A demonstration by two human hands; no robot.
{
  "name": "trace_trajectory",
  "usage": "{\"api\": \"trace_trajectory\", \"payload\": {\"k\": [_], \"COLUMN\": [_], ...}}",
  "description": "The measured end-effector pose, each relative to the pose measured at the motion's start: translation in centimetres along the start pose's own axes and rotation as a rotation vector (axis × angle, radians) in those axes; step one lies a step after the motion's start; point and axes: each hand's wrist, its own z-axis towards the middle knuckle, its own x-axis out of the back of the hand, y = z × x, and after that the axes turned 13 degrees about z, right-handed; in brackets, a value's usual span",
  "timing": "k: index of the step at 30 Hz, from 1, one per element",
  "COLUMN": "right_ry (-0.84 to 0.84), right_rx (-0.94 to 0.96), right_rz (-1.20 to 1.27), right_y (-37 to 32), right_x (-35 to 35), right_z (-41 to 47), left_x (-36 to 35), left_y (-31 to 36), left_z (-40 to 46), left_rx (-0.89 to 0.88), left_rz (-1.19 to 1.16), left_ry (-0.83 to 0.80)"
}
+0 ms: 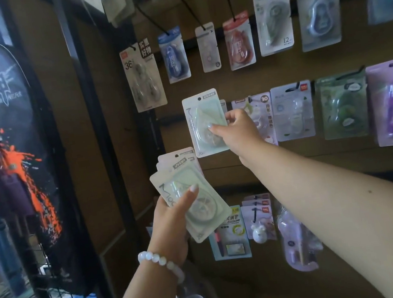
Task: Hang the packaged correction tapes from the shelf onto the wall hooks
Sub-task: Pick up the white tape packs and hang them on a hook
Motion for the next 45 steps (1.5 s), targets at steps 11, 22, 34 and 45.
{"api": "trace_trajectory", "payload": {"k": [11,22,34,45], "right_ry": [0.129,0.176,-0.093,-0.036], "right_rx": [-0.029,-0.256,-0.18,-0.051], "right_rz": [-0.145,-0.212,0.141,-0.03], "right_y": [1.3,5.4,4.7,0.4], "right_x": [-0.8,-0.3,0.9,0.6], "right_z": [1.8,0.5,-2.6,-0.2], "left_x": [0.9,-0.1,0.0,0.8], "left_y": [-1.1,0.1,1.2,1.7], "left_z": [0.7,2.3,2.1,1.8], "left_rx": [-0.005,0.015,-0.037,-0.045], "left_rz": [0.019,-0.046,-0.135,-0.136], "left_ry": [-0.028,-0.001,-0.082,0.042]}}
